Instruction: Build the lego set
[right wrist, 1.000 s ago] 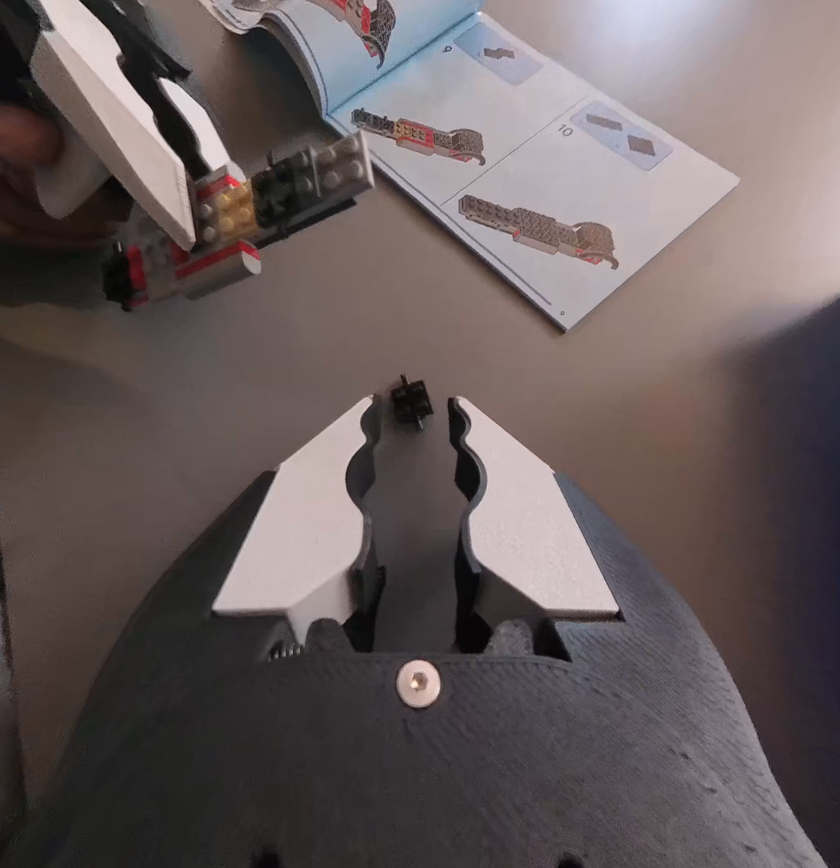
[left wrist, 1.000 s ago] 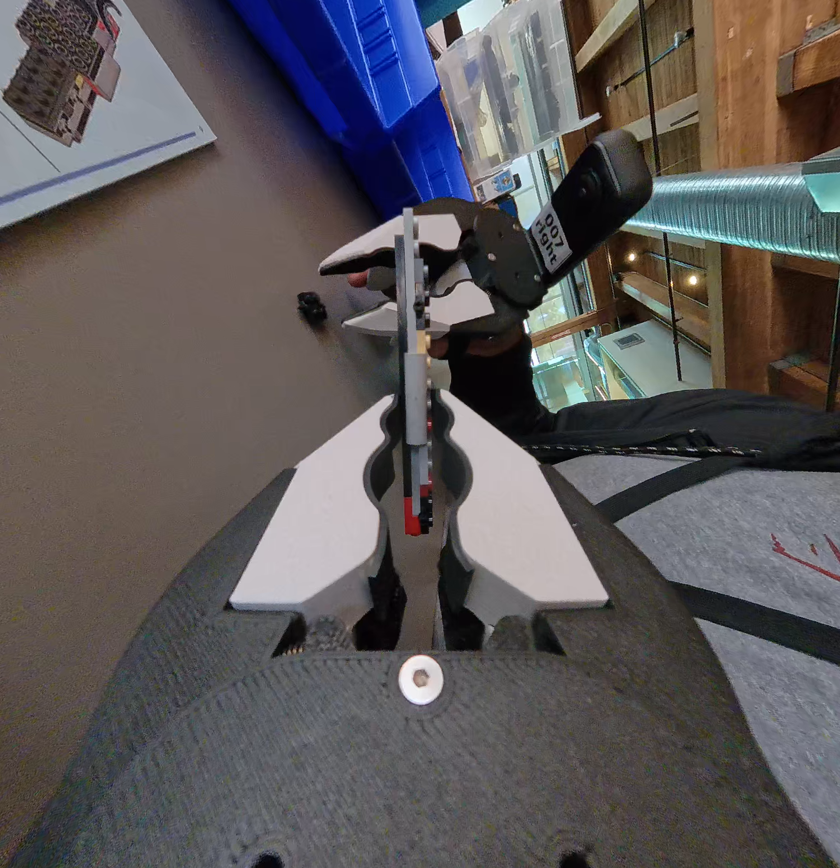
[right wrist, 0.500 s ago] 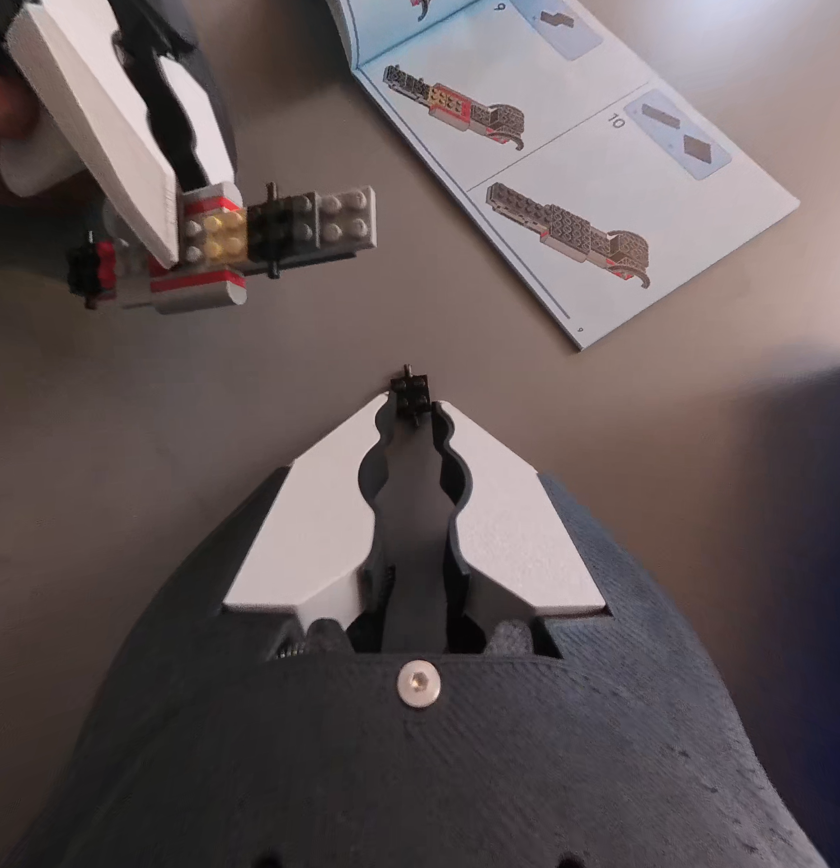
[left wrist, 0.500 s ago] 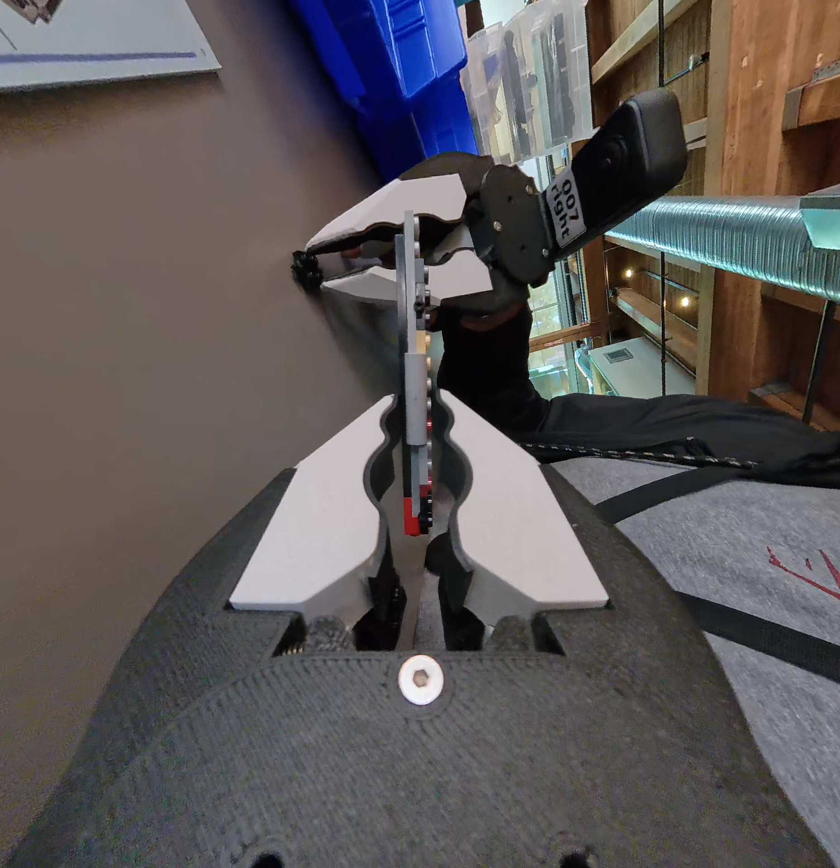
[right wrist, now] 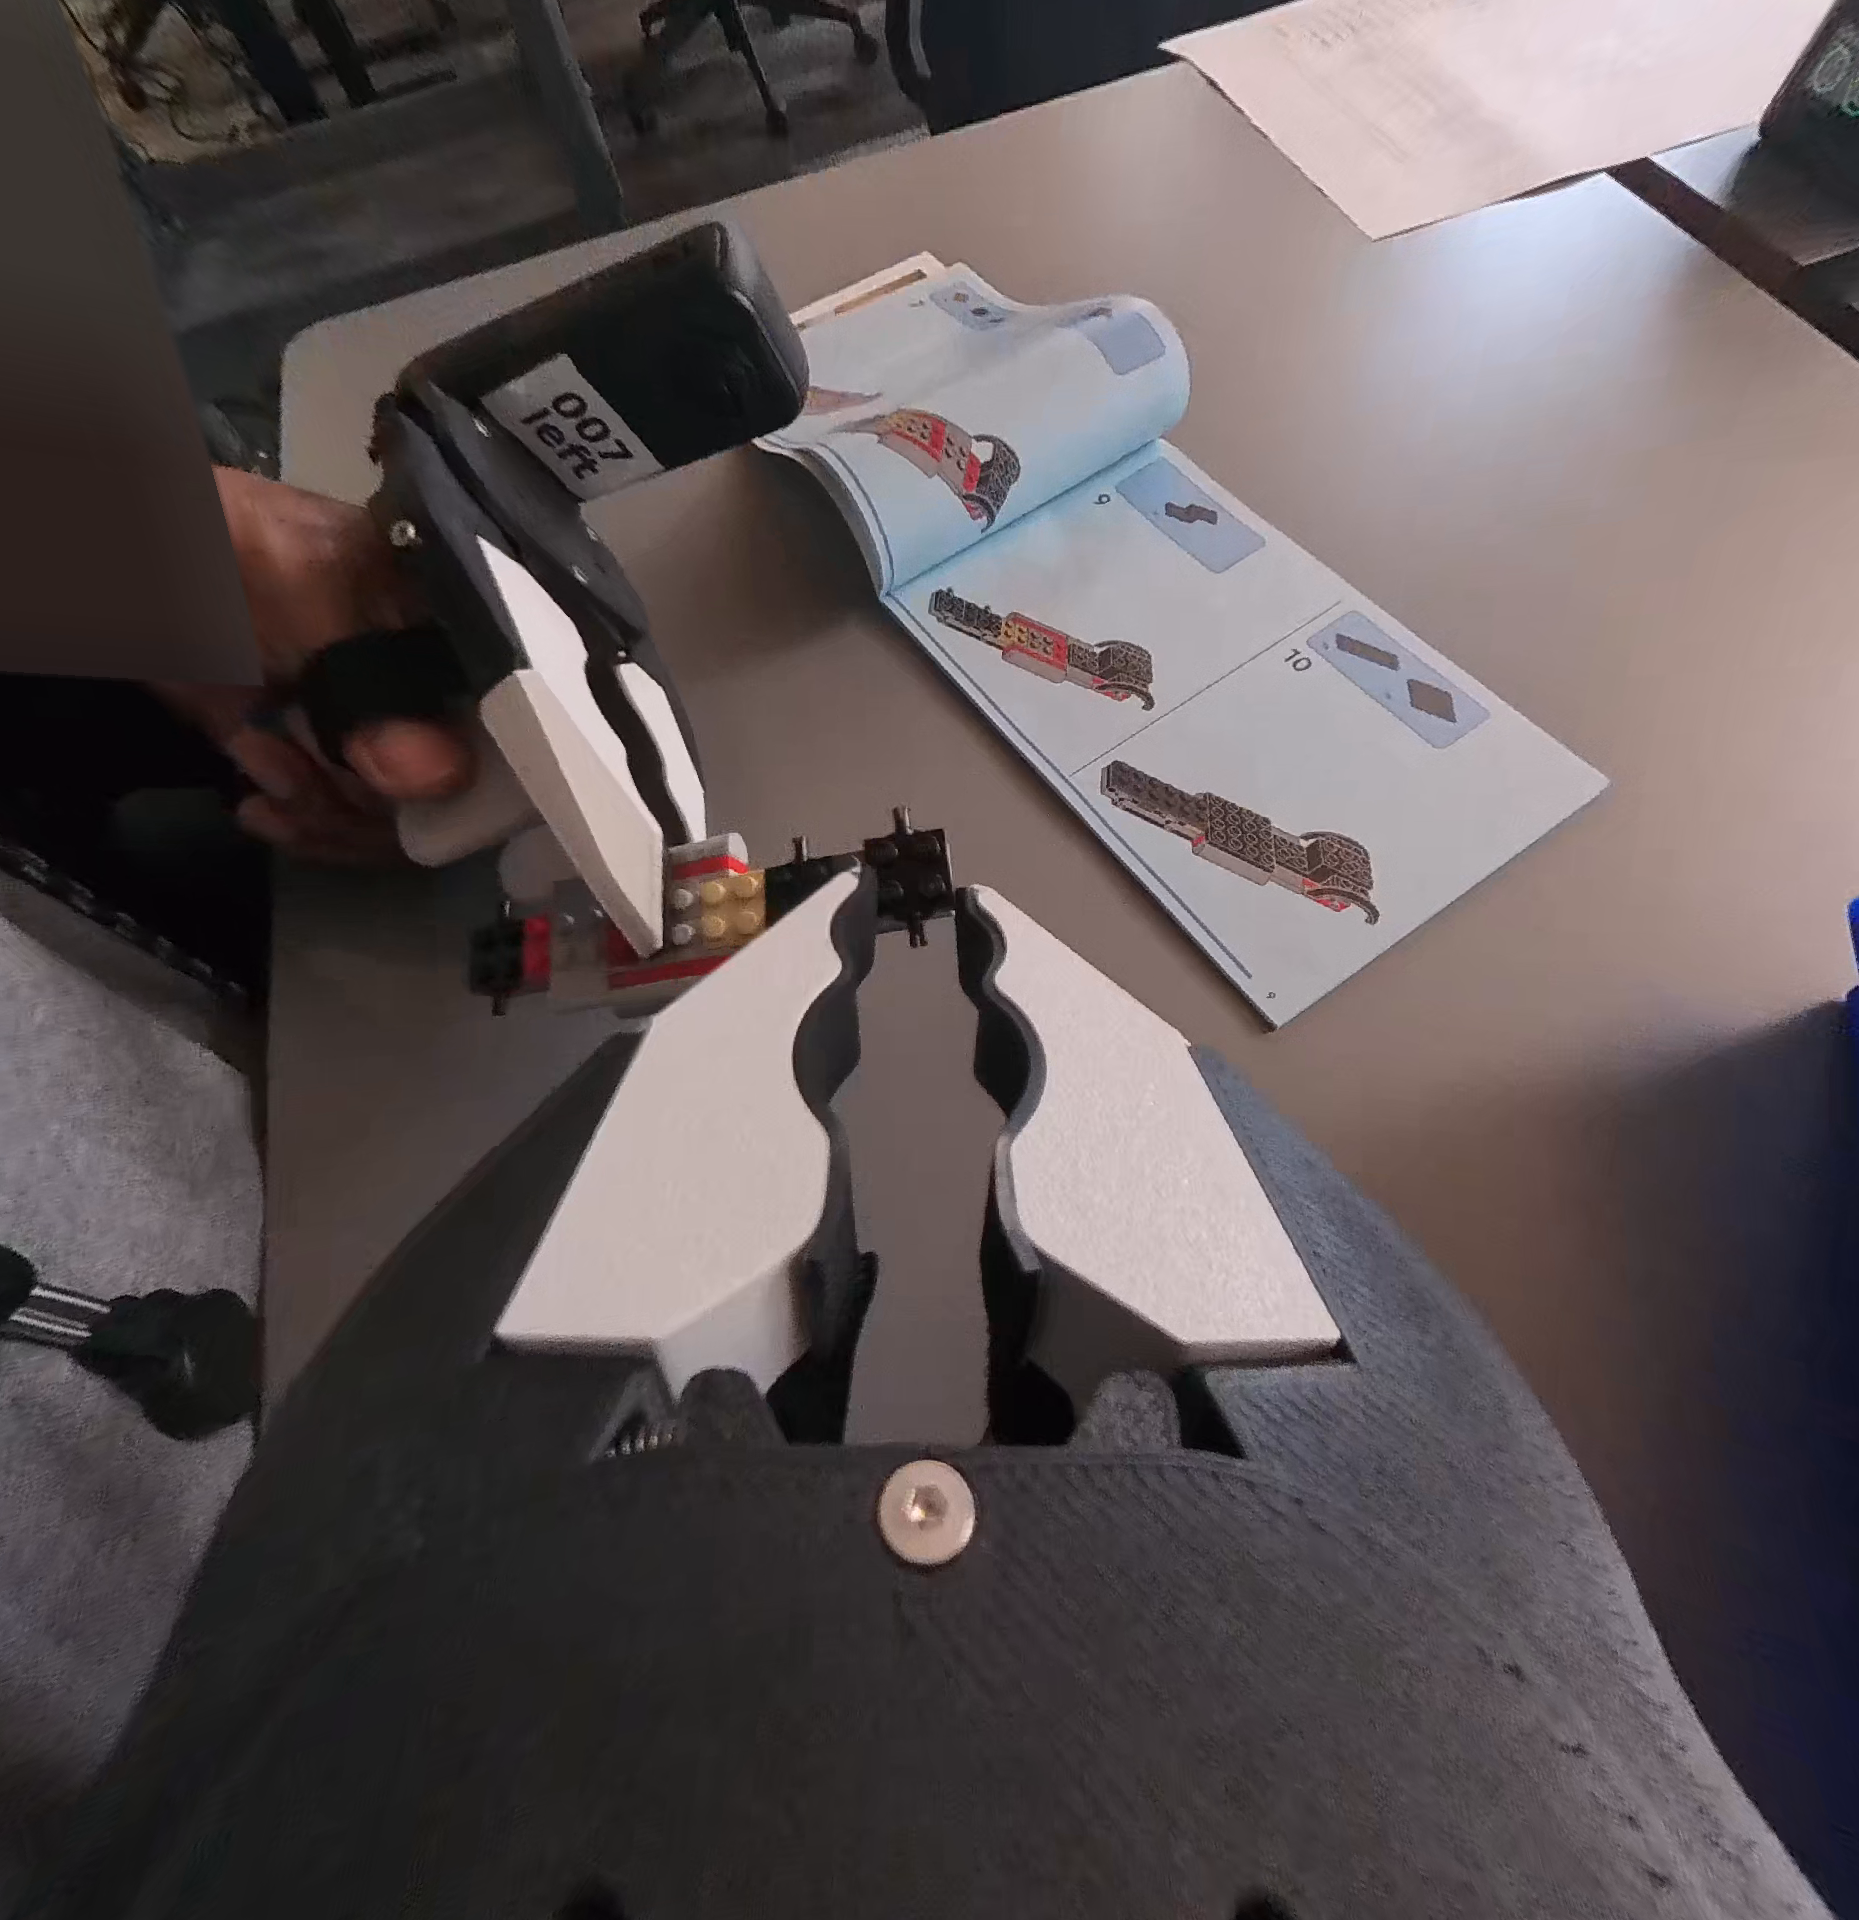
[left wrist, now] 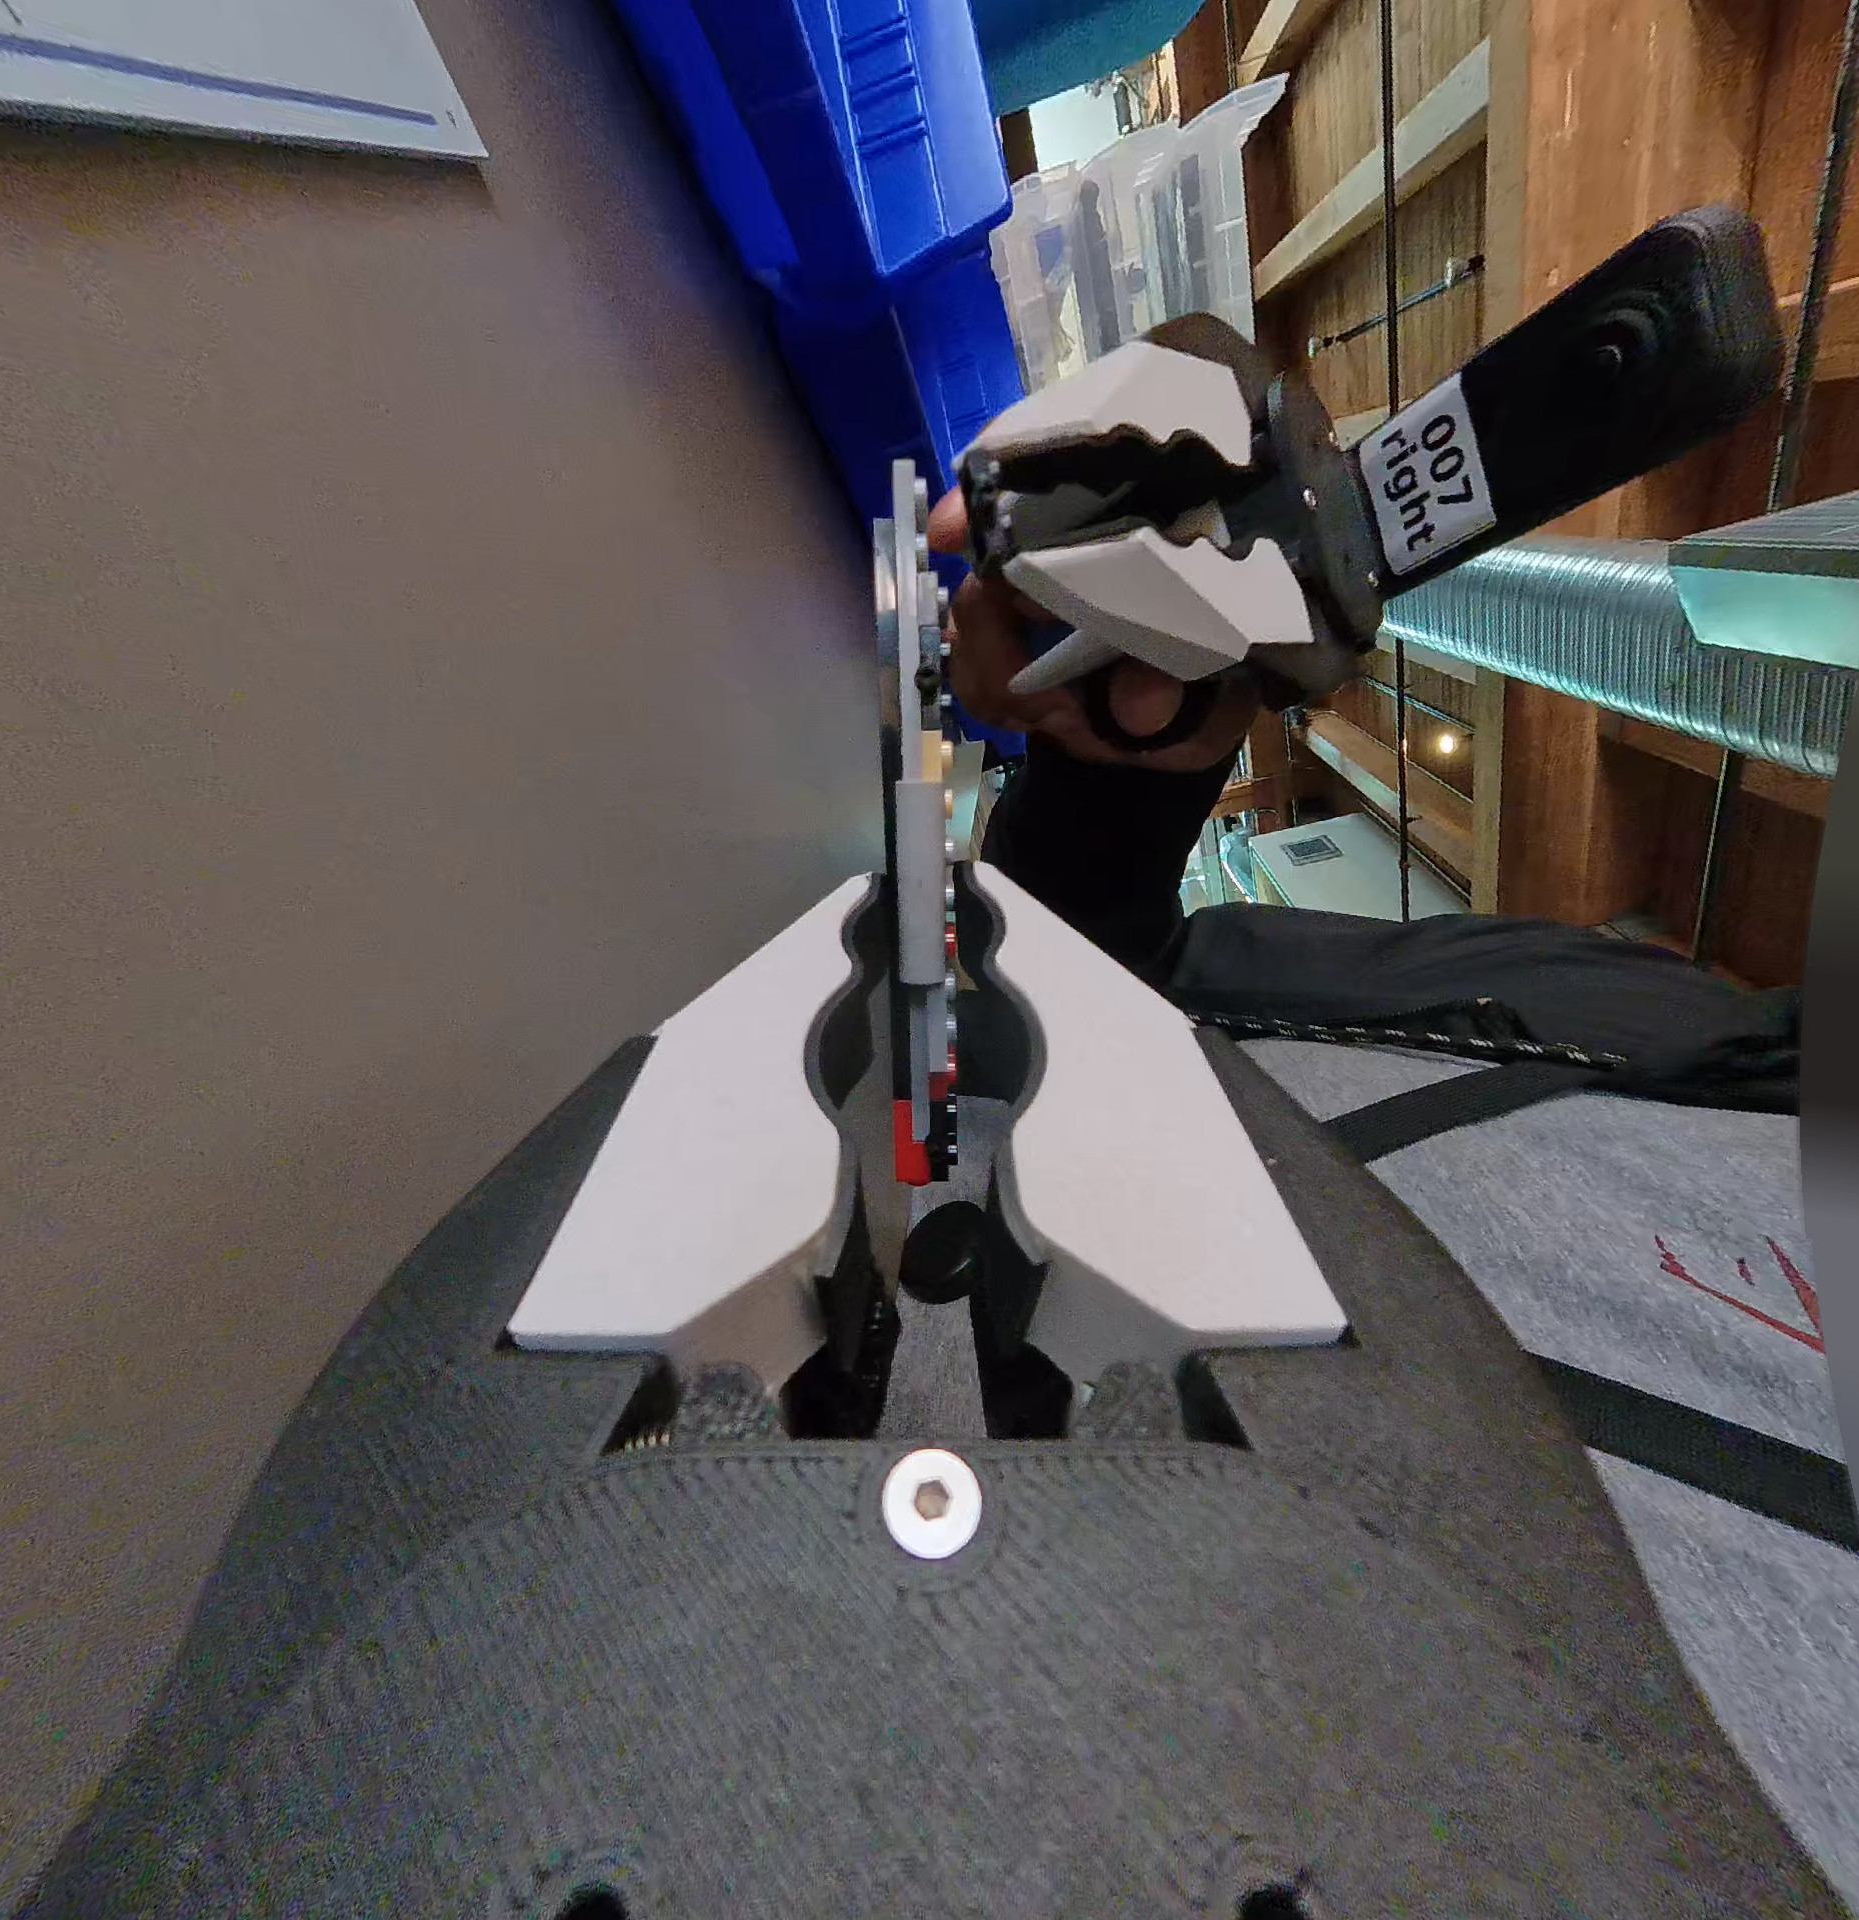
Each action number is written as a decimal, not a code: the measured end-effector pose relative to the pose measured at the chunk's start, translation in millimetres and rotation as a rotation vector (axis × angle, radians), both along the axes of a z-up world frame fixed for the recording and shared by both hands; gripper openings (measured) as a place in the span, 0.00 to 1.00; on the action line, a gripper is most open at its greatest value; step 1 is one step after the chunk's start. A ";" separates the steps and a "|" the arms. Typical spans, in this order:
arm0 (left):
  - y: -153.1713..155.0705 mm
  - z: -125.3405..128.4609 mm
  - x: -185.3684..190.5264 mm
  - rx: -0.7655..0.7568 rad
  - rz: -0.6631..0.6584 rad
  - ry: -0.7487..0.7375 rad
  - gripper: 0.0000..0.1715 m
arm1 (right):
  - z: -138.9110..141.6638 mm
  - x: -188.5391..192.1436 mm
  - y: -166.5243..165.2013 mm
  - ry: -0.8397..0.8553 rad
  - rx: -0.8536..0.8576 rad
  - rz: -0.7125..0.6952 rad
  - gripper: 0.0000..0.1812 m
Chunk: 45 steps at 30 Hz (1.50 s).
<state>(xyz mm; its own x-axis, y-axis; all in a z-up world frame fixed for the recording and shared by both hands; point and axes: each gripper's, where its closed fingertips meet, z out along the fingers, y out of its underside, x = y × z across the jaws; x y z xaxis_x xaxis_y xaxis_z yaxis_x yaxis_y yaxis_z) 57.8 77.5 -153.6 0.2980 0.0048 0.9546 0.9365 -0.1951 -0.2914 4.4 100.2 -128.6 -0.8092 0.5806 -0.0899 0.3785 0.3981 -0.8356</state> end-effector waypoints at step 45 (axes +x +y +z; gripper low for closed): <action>-3.3 8.5 7.1 0.048 -0.032 0.048 0.06 | 9.5 -1.9 3.4 -0.136 -0.196 -0.026 0.19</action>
